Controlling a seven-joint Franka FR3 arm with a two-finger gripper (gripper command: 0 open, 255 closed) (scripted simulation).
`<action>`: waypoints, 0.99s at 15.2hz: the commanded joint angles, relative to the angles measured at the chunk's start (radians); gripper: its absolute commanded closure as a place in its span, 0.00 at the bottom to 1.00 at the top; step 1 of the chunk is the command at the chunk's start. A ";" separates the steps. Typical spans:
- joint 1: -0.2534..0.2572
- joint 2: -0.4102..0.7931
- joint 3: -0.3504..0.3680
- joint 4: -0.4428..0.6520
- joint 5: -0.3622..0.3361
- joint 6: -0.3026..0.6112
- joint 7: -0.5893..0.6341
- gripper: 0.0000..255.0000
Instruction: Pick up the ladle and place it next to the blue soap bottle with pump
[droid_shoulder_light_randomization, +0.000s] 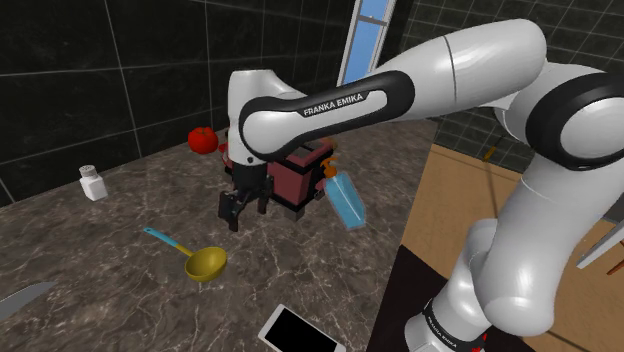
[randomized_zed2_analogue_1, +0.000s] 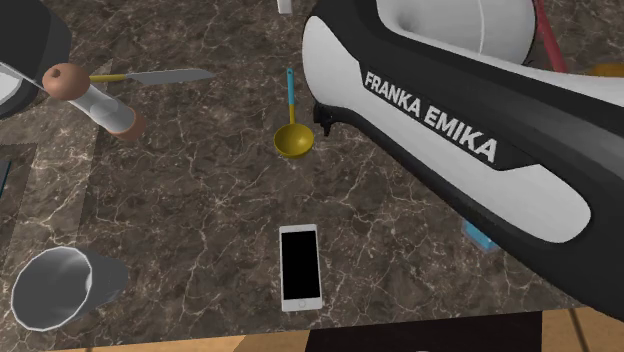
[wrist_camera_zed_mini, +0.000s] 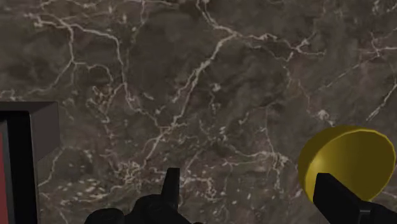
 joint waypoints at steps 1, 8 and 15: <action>0.014 0.050 0.013 0.044 0.007 0.016 0.011 0.00; 0.064 0.276 0.048 0.283 0.005 0.040 0.045 0.00; 0.086 0.364 0.056 0.327 0.001 0.094 0.055 0.00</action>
